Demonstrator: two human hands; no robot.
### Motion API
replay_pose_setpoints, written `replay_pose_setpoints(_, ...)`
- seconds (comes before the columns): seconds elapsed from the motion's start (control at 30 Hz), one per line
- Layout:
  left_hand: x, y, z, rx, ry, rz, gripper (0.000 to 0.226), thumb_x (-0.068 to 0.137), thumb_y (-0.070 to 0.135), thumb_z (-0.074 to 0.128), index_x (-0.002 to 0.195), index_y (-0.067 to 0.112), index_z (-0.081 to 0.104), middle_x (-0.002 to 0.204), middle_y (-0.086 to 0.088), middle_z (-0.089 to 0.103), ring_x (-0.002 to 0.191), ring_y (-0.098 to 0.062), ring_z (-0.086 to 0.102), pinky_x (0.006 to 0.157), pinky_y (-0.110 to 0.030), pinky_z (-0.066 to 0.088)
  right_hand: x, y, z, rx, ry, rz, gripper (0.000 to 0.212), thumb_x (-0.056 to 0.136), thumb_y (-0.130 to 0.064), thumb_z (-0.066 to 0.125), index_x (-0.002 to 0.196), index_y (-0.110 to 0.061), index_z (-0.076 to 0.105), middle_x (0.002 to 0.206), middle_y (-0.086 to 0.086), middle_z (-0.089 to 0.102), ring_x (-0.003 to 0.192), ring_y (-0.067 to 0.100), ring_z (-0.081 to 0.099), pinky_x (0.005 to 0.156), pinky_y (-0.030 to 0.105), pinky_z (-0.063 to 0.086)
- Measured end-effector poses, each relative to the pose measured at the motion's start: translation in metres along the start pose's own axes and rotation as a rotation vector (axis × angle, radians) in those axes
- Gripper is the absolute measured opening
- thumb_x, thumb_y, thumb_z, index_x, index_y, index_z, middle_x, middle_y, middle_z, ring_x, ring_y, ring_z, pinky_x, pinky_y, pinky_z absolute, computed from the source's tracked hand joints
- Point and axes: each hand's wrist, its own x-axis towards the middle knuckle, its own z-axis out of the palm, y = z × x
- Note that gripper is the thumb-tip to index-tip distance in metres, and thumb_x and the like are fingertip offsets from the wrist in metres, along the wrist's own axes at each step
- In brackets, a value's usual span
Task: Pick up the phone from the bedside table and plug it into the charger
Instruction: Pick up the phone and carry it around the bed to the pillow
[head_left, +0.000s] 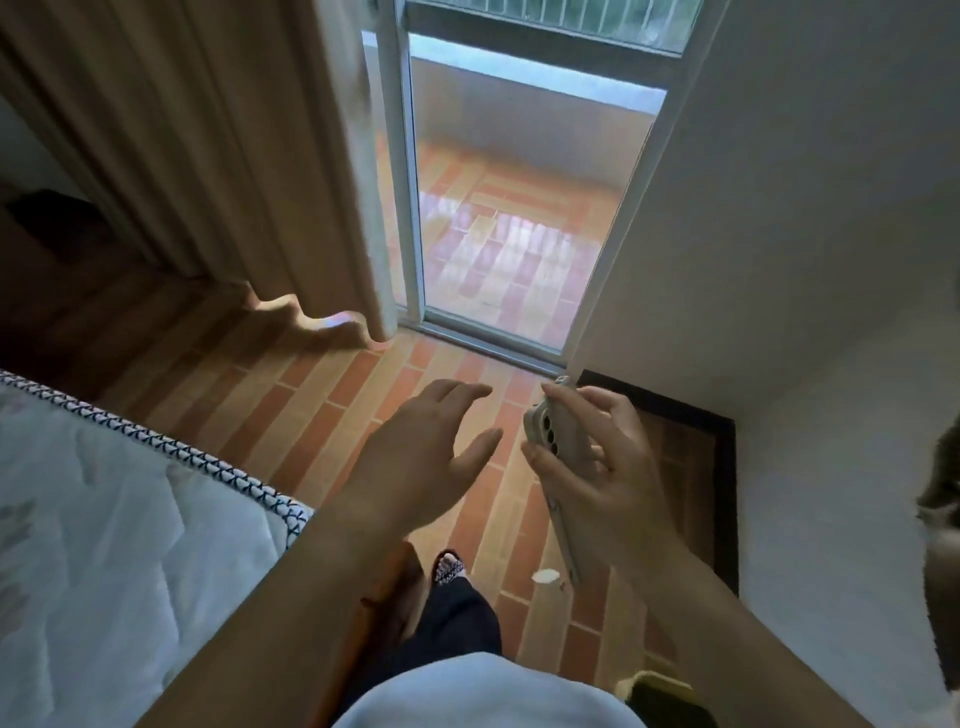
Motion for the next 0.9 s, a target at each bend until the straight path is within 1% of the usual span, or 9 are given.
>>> replay_pose_setpoints(0.1, 0.062, -0.019, -0.024, 0.013, 0.017, -0.034, 0.046, 0.087, 0.048, 0.048, 0.131, 0.033, 0.04, 0.139, 0.008, 0.044, 0.113, -0.013, 0.052, 0.086, -0.034, 0.05, 0.072, 0.004, 0.013, -0.033, -0.031, -0.014, 0.051, 0.074, -0.059, 0.059, 0.123, -0.044, 0.051, 0.124, -0.005, 0.049, 0.112, 0.007, 0.048, 0.084, 0.021, 0.052)
replay_pose_setpoints(0.23, 0.124, -0.047, -0.057, 0.009, 0.074, -0.08, 0.046, 0.087, 0.046, 0.049, 0.13, 0.031, 0.043, 0.137, 0.006, 0.047, 0.119, -0.014, 0.047, 0.095, -0.038, 0.047, 0.156, 0.001, 0.036, -0.005, -0.124, -0.051, 0.048, 0.076, -0.056, 0.061, 0.121, -0.048, 0.049, 0.126, -0.004, 0.046, 0.113, 0.001, 0.044, 0.078, 0.005, 0.043)
replay_pose_setpoints(0.33, 0.156, -0.074, -0.079, -0.005, 0.112, -0.149, 0.045, 0.087, 0.046, 0.049, 0.129, 0.031, 0.044, 0.136, 0.006, 0.048, 0.12, -0.013, 0.047, 0.095, -0.041, 0.047, 0.211, -0.002, 0.063, 0.028, -0.189, -0.076, 0.049, 0.075, -0.057, 0.06, 0.122, -0.045, 0.05, 0.123, -0.003, 0.046, 0.112, -0.002, 0.042, 0.078, 0.001, 0.039)
replay_pose_setpoints(0.47, 0.197, -0.119, -0.107, 0.007, 0.198, -0.248, 0.043, 0.087, 0.046, 0.048, 0.127, 0.031, 0.046, 0.133, 0.006, 0.049, 0.117, -0.013, 0.048, 0.094, -0.039, 0.046, 0.282, 0.0, 0.109, 0.034, -0.317, -0.113, 0.05, 0.07, -0.068, 0.054, 0.118, -0.057, 0.048, 0.122, -0.011, 0.042, 0.115, -0.01, 0.035, 0.076, 0.0, 0.038)
replay_pose_setpoints(0.53, 0.22, -0.143, -0.121, 0.006, 0.245, -0.305, 0.041, 0.087, 0.046, 0.048, 0.126, 0.032, 0.046, 0.133, 0.008, 0.049, 0.116, -0.012, 0.048, 0.092, -0.035, 0.046, 0.322, 0.003, 0.134, 0.031, -0.373, -0.145, 0.047, 0.069, -0.07, 0.052, 0.115, -0.062, 0.046, 0.121, -0.013, 0.041, 0.113, -0.015, 0.034, 0.074, 0.0, 0.037)
replay_pose_setpoints(0.63, 0.261, -0.178, -0.142, -0.015, 0.31, -0.384, 0.038, 0.087, 0.046, 0.049, 0.124, 0.036, 0.047, 0.132, 0.012, 0.047, 0.111, -0.008, 0.049, 0.088, -0.031, 0.047, 0.384, 0.006, 0.174, 0.054, -0.428, -0.193, 0.046, 0.069, -0.07, 0.052, 0.114, -0.064, 0.045, 0.122, -0.011, 0.042, 0.111, -0.017, 0.033, 0.077, -0.005, 0.031)
replay_pose_setpoints(0.7, 0.29, -0.199, -0.157, -0.021, 0.348, -0.432, 0.037, 0.087, 0.045, 0.05, 0.123, 0.036, 0.047, 0.132, 0.012, 0.048, 0.112, -0.01, 0.049, 0.086, -0.028, 0.046, 0.428, 0.006, 0.198, 0.061, -0.466, -0.222, 0.043, 0.069, -0.07, 0.051, 0.111, -0.067, 0.043, 0.123, -0.011, 0.042, 0.11, -0.017, 0.034, 0.076, -0.006, 0.03)
replay_pose_setpoints(0.8, 0.331, -0.229, -0.181, 0.001, 0.352, -0.5, 0.04, 0.088, 0.047, 0.05, 0.126, 0.036, 0.045, 0.137, 0.011, 0.045, 0.118, -0.012, 0.046, 0.084, -0.026, 0.039, 0.488, 0.003, 0.232, 0.057, -0.509, -0.291, 0.045, 0.07, -0.069, 0.051, 0.113, -0.066, 0.042, 0.122, -0.011, 0.041, 0.106, -0.007, 0.037, 0.075, -0.004, 0.031)
replay_pose_setpoints(0.9, 0.356, -0.261, -0.204, -0.006, 0.376, -0.555, 0.043, 0.087, 0.049, 0.049, 0.128, 0.037, 0.043, 0.139, 0.011, 0.042, 0.119, -0.011, 0.045, 0.081, -0.024, 0.038, 0.539, -0.003, 0.269, 0.061, -0.571, -0.353, 0.048, 0.071, -0.071, 0.047, 0.118, -0.064, 0.04, 0.125, -0.012, 0.039, 0.112, -0.002, 0.036, 0.079, -0.001, 0.031)
